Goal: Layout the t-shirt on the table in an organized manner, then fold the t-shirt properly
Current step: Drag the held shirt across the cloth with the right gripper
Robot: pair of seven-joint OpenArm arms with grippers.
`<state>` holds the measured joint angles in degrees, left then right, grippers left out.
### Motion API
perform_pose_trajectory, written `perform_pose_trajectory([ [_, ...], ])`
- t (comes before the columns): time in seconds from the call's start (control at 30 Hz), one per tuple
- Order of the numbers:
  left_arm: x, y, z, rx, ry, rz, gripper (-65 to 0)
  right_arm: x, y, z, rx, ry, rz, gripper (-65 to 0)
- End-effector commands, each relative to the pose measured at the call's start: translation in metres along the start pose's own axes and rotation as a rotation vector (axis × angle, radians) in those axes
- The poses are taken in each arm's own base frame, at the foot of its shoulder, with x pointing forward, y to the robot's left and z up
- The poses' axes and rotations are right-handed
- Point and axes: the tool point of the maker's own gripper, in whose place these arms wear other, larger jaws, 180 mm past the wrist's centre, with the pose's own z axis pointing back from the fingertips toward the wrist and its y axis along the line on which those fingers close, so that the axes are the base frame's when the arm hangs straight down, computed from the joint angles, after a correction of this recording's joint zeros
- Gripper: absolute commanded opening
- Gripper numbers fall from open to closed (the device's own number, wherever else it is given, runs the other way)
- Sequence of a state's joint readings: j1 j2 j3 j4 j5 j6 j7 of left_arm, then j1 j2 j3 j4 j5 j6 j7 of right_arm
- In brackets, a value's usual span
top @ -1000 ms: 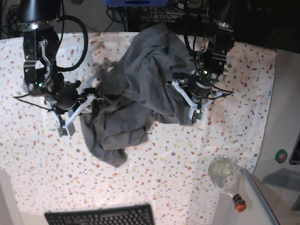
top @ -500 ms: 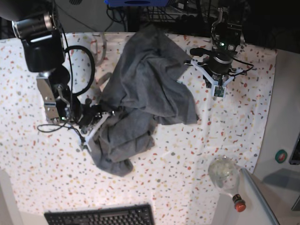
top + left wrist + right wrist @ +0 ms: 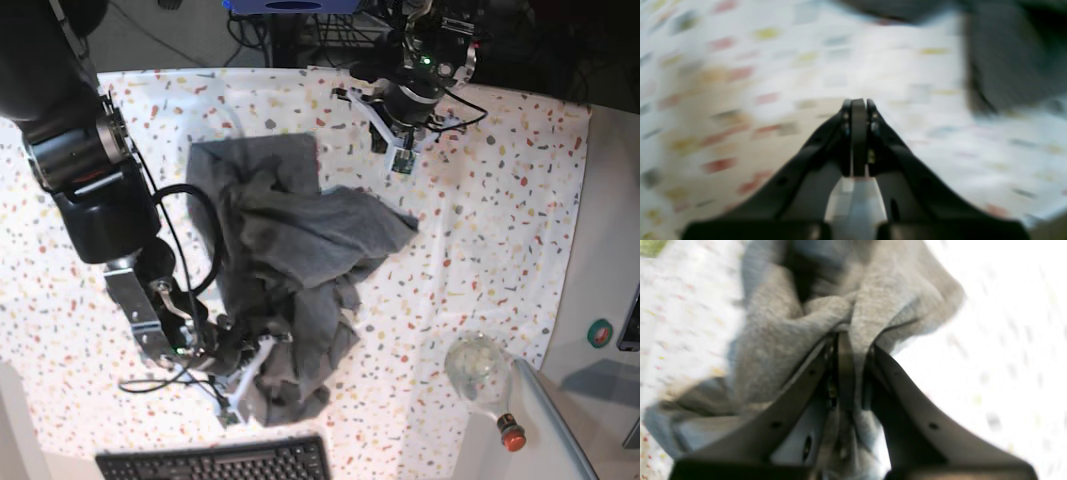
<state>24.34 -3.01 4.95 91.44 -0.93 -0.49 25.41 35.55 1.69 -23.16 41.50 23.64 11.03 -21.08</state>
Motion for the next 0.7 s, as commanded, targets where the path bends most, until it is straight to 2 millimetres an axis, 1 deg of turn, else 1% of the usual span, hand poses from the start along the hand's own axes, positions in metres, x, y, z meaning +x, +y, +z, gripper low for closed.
perform_pose_trajectory([
  [0.0, 0.002, 0.013, 0.005, 0.037, -0.021, -0.001, -65.0, 0.043, 0.006, 0.004, 0.014, -0.092, 0.034, -65.0],
  [0.03, 0.002, 0.019, 0.009, 0.052, -0.021, 0.003, -65.0, 0.052, 0.017, 0.003, 0.030, -0.102, 0.055, -65.0],
  [0.07, 0.002, 0.026, 0.013, 0.070, -0.026, 0.010, -65.0, 0.059, 0.024, 0.002, 0.036, -0.103, 0.075, -65.0],
  [0.1, 0.001, 0.032, 0.019, 0.084, -0.028, 0.022, -65.0, 0.061, 0.027, 0.002, 0.039, -0.089, 0.091, -65.0],
  [0.13, -0.002, 0.039, 0.025, 0.098, -0.027, 0.041, -65.0, 0.060, 0.026, 0.002, 0.034, -0.063, 0.100, -65.0],
  [0.17, -0.003, 0.047, 0.031, 0.110, -0.032, 0.062, -65.0, 0.060, 0.025, 0.003, 0.030, -0.033, 0.108, -57.5],
  [0.2, -0.002, 0.057, 0.038, 0.116, -0.041, 0.078, -65.0, 0.060, 0.025, 0.004, 0.028, -0.011, 0.116, -45.0],
  [0.23, -0.002, 0.063, 0.045, 0.102, -0.048, 0.102, -65.0, 0.059, 0.025, 0.006, 0.030, 0.012, 0.115, -33.8],
  [0.27, -0.002, 0.071, 0.052, 0.090, -0.056, 0.121, -65.0, 0.063, 0.025, 0.010, 0.033, 0.013, 0.120, -24.2],
  [0.3, -0.003, 0.082, 0.058, 0.087, -0.063, 0.150, -65.0, 0.058, 0.013, 0.016, 0.017, 0.022, 0.101, -19.7],
  [0.33, -0.004, 0.094, 0.064, 0.094, -0.071, 0.180, -65.0, 0.048, 0.005, 0.022, 0.013, 0.027, 0.068, -20.4],
  [0.37, -0.005, 0.107, 0.070, 0.112, -0.076, 0.207, -65.0, 0.045, 0.000, 0.032, 0.011, 0.012, 0.040, -23.0],
  [0.43, -0.004, 0.136, 0.079, 0.161, -0.094, 0.240, -65.0, 0.021, -0.010, 0.049, 0.000, 0.028, -0.019, -28.1],
  [0.5, -0.001, 0.161, 0.088, 0.220, -0.113, 0.253, -65.0, -0.016, -0.022, 0.067, -0.034, 0.076, -0.112, -30.5],
  [0.53, 0.001, 0.173, 0.092, 0.251, -0.124, 0.255, -65.0, -0.040, -0.026, 0.074, -0.056, 0.092, -0.175, -30.2],
  [0.57, 0.003, 0.182, 0.096, 0.276, -0.134, 0.259, -65.0, -0.059, -0.031, 0.080, -0.081, 0.093, -0.231, -30.2],
  [0.63, 0.012, 0.198, 0.101, 0.315, -0.165, 0.270, -65.0, -0.100, -0.037, 0.085, -0.136, 0.093, -0.323, -30.0],
  [0.67, 0.016, 0.203, 0.103, 0.328, -0.179, 0.273, -65.0, -0.115, -0.040, 0.086, -0.156, 0.093, -0.342, -29.1],
])
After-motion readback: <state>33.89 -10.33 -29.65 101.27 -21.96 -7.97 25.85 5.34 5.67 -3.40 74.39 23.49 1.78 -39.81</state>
